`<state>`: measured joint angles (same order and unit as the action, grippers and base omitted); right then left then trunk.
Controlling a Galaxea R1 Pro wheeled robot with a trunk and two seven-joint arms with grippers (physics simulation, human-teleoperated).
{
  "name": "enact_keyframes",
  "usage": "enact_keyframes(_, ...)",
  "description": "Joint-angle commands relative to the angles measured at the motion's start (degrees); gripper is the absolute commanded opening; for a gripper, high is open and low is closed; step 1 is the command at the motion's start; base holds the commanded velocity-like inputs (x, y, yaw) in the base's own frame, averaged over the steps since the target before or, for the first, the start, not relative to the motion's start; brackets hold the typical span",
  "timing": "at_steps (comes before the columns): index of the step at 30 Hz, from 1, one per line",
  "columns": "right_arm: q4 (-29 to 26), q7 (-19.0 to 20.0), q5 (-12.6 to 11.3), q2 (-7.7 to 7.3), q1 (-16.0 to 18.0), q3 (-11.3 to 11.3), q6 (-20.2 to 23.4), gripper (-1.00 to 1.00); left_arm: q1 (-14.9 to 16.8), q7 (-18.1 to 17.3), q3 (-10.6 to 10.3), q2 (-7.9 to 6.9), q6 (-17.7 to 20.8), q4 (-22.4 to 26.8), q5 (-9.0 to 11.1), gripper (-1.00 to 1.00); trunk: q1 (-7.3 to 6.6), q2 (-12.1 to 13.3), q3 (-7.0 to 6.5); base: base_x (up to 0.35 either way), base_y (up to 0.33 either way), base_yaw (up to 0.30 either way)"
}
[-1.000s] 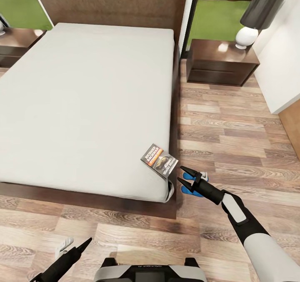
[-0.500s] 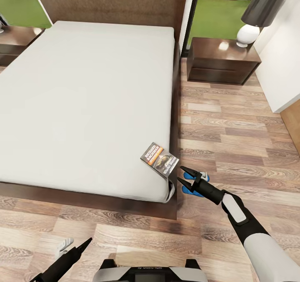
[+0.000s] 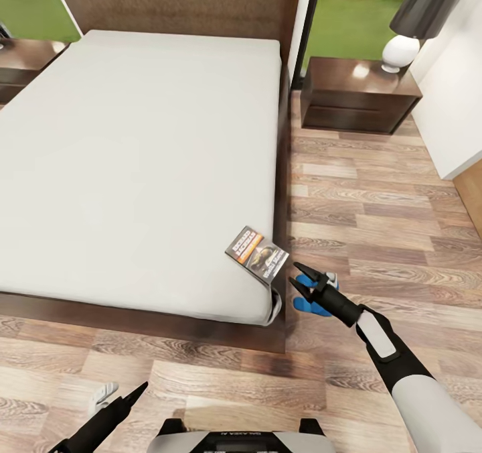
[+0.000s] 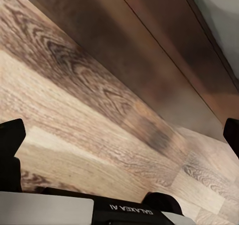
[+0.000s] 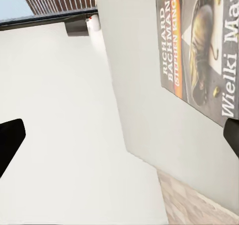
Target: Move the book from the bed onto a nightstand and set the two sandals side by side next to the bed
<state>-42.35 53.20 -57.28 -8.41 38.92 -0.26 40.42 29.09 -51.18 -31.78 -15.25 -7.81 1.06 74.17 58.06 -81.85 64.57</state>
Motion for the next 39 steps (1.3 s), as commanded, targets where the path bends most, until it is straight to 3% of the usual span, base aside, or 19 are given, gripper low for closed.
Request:
enact_keyframes(1, 0.0, 1.0, -0.2, -0.03, 0.0, 0.0, 0.3, 1.00, 0.0, -0.1, -0.5, 0.00, -0.4, 0.0, 0.3, 1.00, 0.23, -0.4, 0.21, 0.000, 0.000, 0.000)
enact_keyframes(4, 0.0, 5.5, 0.0, -0.21, 0.0, -0.1, 0.2, 1.00, 0.0, -0.1, -0.5, -0.02, -0.4, 0.0, 0.3, 1.00, 0.88, -1.6, 0.75, 0.000, 0.000, 0.000)
enact_keyframes(8, 0.0, 7.1, 0.2, -0.28, 0.0, -0.1, -0.8, 1.00, 0.0, -0.1, -0.5, -0.02, -0.4, 0.0, 0.3, 1.00, 1.76, -3.2, 1.47, 0.000, 0.000, 0.000)
enact_keyframes(18, 0.0, 7.4, 0.3, -0.29, 0.0, -0.1, -1.9, 1.00, 0.0, -0.1, -0.5, 0.04, -0.4, 0.0, 0.3, 1.00, 3.96, -7.2, 3.26, 0.000, 0.000, 0.000)
enact_keyframes(27, 0.0, 7.0, 0.4, -0.29, 0.0, 0.0, -9.2, 1.00, 0.0, -0.1, -0.5, 0.04, -0.4, 0.0, 0.3, 1.00, 5.94, -10.9, 4.88, 0.000, 0.000, 0.000)
enact_keyframes(39, 0.0, 6.4, 0.5, -0.29, 0.0, 0.0, -10.2, 1.00, 0.0, -0.1, -0.5, 0.04, -0.4, 0.0, 0.3, 1.00, 8.57, -15.7, 7.03, 0.000, 0.000, 0.000)
